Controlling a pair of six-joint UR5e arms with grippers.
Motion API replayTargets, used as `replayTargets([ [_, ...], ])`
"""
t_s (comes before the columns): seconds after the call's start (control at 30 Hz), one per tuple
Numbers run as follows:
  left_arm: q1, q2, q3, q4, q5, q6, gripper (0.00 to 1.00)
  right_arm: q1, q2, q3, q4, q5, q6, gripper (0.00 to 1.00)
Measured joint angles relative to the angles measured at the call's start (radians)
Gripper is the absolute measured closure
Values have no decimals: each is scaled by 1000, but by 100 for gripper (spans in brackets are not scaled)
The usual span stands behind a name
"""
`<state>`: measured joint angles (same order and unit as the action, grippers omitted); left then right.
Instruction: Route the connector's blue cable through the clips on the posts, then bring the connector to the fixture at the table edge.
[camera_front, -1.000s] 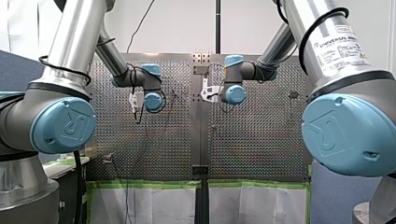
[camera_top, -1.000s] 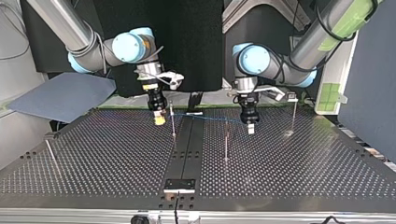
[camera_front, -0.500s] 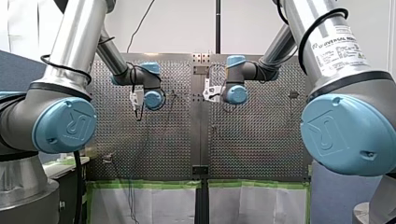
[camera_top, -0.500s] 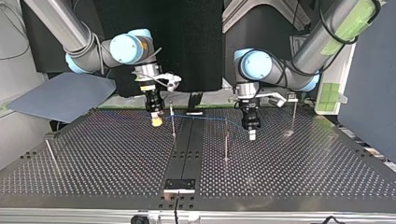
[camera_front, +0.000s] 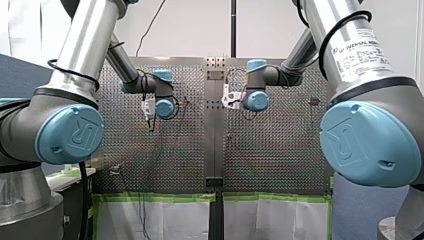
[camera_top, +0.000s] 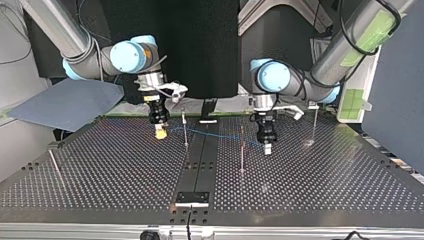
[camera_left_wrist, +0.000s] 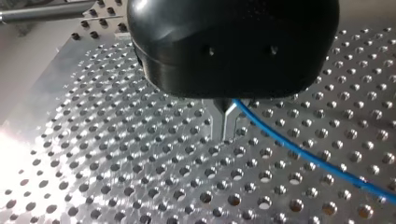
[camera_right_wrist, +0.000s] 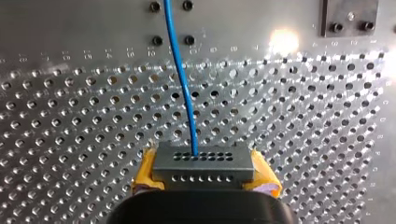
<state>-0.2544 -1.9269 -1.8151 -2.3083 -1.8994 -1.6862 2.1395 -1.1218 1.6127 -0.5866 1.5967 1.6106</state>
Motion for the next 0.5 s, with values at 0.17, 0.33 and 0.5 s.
replayTargets([
  [0.17, 15, 0, 0, 1, 1, -4, 100, -16, 1, 0, -2, -12, 0, 100],
  [0.33, 30, -1, 1, 1, 7, -5, 100, -31, 2, -2, -10, -32, 2, 100],
  [0.5, 39, -2, 4, 1, 29, -6, 100, -41, 4, -12, -14, -49, 4, 100],
])
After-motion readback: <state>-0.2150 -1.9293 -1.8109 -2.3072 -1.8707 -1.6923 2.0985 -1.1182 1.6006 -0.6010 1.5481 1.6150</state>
